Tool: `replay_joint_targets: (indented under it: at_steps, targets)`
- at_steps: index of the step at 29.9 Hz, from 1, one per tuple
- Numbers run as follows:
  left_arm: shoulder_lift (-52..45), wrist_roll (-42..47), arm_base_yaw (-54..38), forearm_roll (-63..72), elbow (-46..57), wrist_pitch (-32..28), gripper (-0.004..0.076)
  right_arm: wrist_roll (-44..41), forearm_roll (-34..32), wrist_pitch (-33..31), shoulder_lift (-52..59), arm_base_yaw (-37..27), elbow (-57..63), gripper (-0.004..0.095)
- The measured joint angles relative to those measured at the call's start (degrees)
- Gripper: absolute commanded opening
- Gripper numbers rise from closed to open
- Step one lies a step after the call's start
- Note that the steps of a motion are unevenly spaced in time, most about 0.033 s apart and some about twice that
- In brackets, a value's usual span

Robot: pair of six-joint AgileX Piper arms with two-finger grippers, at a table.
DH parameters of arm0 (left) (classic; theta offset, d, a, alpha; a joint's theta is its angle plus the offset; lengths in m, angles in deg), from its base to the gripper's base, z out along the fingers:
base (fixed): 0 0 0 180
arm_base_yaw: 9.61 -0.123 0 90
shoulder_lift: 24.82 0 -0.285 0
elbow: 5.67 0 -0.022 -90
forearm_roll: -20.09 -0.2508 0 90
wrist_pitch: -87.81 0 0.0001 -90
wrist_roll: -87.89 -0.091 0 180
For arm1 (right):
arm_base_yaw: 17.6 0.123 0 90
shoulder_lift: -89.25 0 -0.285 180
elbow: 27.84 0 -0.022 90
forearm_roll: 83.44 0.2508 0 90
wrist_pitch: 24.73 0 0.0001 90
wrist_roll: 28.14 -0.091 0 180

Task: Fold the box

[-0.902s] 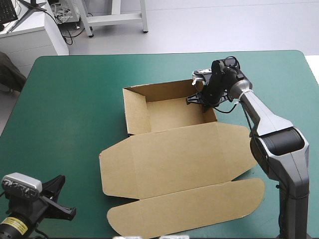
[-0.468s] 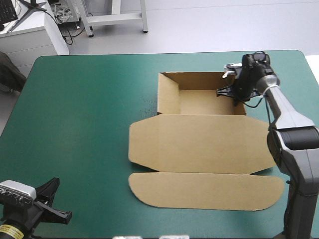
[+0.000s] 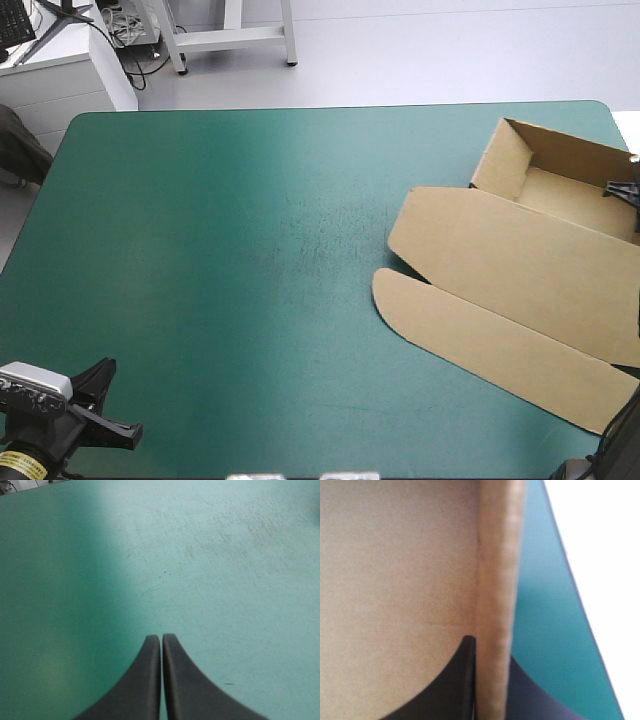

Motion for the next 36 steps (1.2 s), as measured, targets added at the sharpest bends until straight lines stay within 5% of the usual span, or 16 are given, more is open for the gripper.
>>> replay_joint_targets:
  at_steps: [9,17,22,30,36]
  targets:
    - [0.0,0.0,0.0,0.0,0.0,0.0,-0.001,2.0,2.5,-0.1,-1.0,-6.6,0.0,0.0017]
    - [-0.1,0.0,0.0,-1.1,0.0,0.2,-0.001,5.9,0.6,0.0,-0.9,-6.6,-1.9,0.0335]
    - [-0.1,0.0,0.0,-1.5,0.0,0.2,-0.001,7.4,-0.3,0.0,2.2,-6.7,-4.8,0.0449]
    - [-0.1,0.7,0.0,-1.5,0.8,0.2,-0.001,8.6,4.8,-0.5,15.0,-6.7,-5.7,0.038]
    - [-0.1,1.8,0.0,-0.7,2.5,-2.4,-0.001,13.0,19.2,-0.6,27.9,-6.3,-3.5,-0.0014]
